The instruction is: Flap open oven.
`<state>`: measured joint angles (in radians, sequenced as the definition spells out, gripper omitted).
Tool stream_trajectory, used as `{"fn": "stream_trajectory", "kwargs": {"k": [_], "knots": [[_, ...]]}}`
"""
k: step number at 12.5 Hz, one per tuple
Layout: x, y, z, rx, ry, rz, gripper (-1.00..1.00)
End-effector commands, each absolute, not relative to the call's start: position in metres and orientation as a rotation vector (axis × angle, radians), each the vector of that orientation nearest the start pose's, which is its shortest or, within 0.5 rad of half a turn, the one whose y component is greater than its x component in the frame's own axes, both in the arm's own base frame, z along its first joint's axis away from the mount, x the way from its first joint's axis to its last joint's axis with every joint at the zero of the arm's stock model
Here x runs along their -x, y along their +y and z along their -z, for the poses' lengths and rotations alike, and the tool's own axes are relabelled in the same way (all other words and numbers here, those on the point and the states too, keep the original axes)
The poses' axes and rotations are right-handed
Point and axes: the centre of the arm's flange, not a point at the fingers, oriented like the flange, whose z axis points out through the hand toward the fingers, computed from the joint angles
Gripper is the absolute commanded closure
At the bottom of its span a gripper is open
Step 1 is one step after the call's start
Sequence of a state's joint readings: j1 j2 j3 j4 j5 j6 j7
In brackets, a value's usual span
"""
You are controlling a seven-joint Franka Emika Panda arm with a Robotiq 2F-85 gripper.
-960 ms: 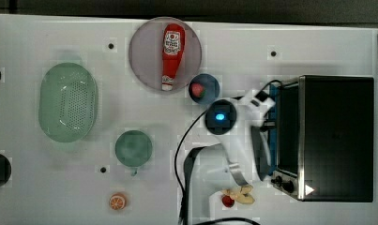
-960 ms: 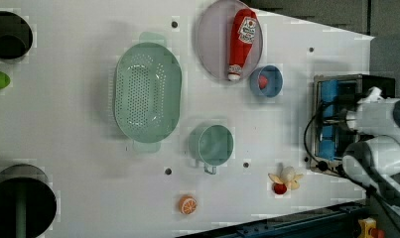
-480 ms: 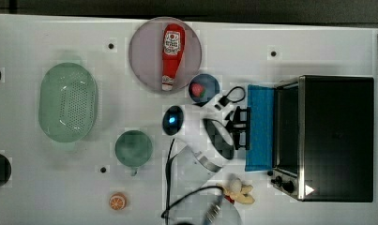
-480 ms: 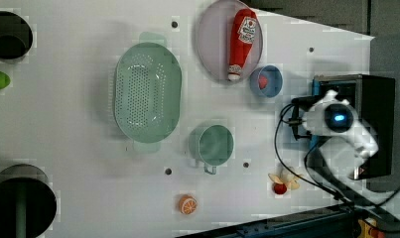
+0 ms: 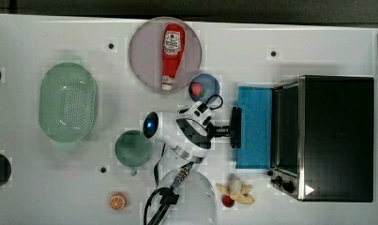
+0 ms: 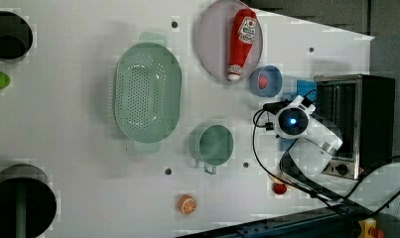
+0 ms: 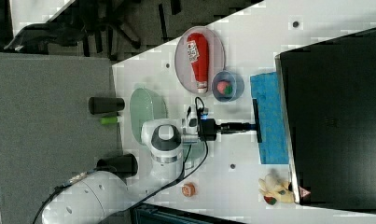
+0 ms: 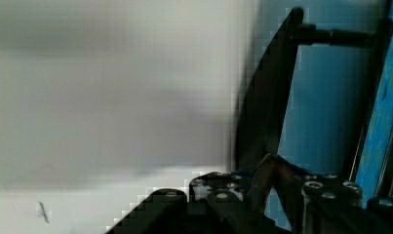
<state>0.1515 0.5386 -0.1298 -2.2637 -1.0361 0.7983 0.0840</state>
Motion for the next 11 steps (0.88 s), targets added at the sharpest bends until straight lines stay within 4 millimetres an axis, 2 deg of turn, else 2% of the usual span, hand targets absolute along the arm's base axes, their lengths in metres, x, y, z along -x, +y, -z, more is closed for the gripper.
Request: {"fn": "stream_trajectory", "kwargs": {"k": [1,3,6,9,11], "knots": [[-0.502,-0.009,-0.132,-2.486,-0.023,-0.016,0.65],[-0.516,-0.011,-0.169,-2.540,-0.152,-0.092,0.65],[-0.533,-0.012,-0.239,-2.652,-0.546,-0.170,0.65],[-0.536,-0.011,-0.300,-2.717,-0.850,-0.208,0.65],[-0.532,-0.013,-0.337,-2.738,-1.007,-0.197,0.65]]}}
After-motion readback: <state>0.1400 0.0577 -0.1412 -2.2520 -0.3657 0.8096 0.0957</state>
